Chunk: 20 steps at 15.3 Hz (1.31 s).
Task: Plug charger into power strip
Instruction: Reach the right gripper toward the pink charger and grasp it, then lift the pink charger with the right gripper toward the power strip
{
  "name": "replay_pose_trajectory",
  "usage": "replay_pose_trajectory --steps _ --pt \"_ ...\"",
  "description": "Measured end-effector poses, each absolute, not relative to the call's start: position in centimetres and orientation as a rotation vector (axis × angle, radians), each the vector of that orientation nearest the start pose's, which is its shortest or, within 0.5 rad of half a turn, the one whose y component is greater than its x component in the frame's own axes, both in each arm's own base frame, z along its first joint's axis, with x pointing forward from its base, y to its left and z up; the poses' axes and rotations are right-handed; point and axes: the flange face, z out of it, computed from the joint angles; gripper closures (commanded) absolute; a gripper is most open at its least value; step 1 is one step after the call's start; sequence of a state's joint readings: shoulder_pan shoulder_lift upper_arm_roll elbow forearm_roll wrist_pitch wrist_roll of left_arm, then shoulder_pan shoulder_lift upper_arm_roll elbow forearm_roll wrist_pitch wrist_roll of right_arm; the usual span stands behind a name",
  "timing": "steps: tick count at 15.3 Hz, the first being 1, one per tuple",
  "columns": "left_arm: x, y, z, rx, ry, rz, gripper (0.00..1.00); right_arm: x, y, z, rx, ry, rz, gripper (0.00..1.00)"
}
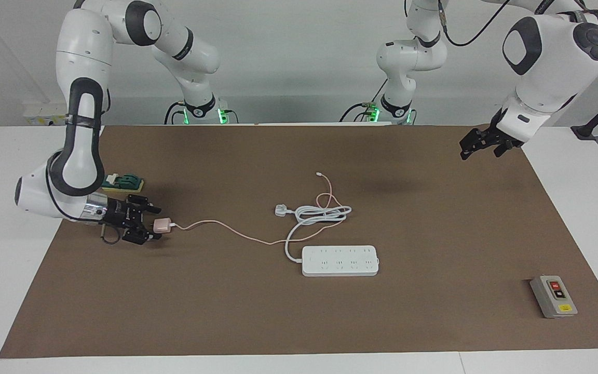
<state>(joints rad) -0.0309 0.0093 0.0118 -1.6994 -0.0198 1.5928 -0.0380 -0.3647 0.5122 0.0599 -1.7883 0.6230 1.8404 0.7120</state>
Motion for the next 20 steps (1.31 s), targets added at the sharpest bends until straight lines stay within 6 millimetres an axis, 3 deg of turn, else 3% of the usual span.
replay_pose_trajectory --steps 4,7,8,9,18,20 --pt "55.2 -1.3 56.1 -3.152 -0.032 0.184 0.00 59.3 -14.0 24.5 -2.021 1.599 0.716 0.04" --pt "55.2 -1.3 56.1 -3.152 -0.032 0.184 0.00 59.2 -14.0 24.2 -2.022 1.602 0.710 0.60" --pt "55.2 -1.3 56.1 -3.152 -0.032 0.184 0.00 59.2 -14.0 24.2 -2.022 1.601 0.713 0.88" --pt "55.2 -1.3 56.1 -3.152 -0.032 0.184 0.00 59.1 -14.1 24.2 -2.025 1.593 0.711 1.00" --pt "55.2 -1.3 56.1 -3.152 -0.032 0.184 0.00 60.1 -12.7 24.8 -2.042 1.588 0.662 1.00" --pt "55.2 -1.3 56.1 -3.152 -0.032 0.184 0.00 60.8 -11.3 25.3 -2.038 1.608 0.676 1.00"
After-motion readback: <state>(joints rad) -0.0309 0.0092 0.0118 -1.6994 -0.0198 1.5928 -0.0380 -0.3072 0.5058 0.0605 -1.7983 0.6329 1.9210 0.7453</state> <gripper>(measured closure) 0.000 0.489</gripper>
